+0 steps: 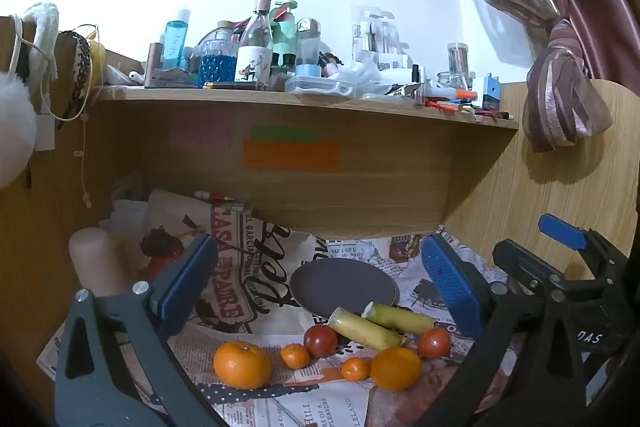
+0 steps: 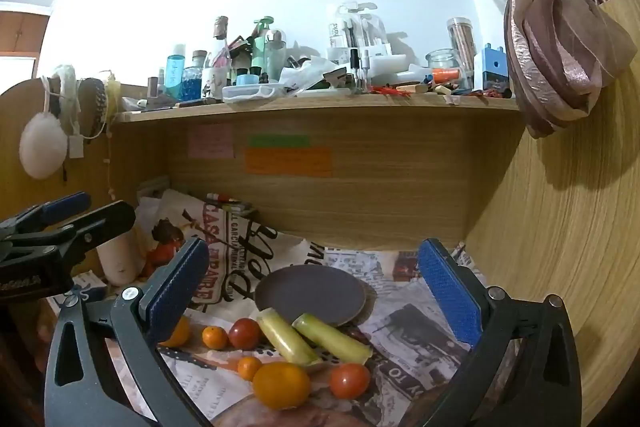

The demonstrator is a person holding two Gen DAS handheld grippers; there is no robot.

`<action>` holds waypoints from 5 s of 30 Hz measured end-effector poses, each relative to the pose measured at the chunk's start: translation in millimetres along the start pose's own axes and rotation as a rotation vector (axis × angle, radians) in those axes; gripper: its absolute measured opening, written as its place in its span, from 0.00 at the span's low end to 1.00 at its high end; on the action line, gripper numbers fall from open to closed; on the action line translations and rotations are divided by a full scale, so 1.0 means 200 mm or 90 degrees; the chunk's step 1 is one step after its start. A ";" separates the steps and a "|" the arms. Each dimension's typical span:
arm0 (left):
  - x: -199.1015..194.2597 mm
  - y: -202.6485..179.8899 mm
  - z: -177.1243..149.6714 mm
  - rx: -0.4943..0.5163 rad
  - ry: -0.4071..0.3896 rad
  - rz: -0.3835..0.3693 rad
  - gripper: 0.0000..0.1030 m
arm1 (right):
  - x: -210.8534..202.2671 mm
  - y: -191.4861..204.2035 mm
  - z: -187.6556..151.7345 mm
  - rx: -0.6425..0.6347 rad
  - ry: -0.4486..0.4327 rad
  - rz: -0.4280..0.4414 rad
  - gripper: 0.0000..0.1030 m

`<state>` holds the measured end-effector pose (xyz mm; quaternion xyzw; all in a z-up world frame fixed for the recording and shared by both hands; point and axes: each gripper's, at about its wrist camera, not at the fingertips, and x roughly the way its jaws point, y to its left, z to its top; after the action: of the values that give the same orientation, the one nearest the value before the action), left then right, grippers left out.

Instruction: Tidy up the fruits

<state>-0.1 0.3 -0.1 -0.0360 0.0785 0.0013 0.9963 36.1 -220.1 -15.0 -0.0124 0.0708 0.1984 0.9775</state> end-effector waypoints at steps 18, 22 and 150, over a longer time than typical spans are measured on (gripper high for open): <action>0.05 0.03 -0.03 -0.001 0.027 -0.005 1.00 | -0.01 0.03 -0.01 0.005 -0.003 -0.004 1.00; 0.06 0.02 -0.04 -0.001 0.030 -0.004 1.00 | -0.01 0.00 0.00 0.013 0.000 0.000 1.00; 0.69 0.50 -0.73 -0.059 0.404 -0.046 0.66 | 0.59 0.05 -0.67 0.098 0.429 0.088 0.60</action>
<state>112.7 88.4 -173.5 -0.0825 0.3837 -0.0421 0.9188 122.5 -172.7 -163.7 0.0012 0.4044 0.2427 0.8818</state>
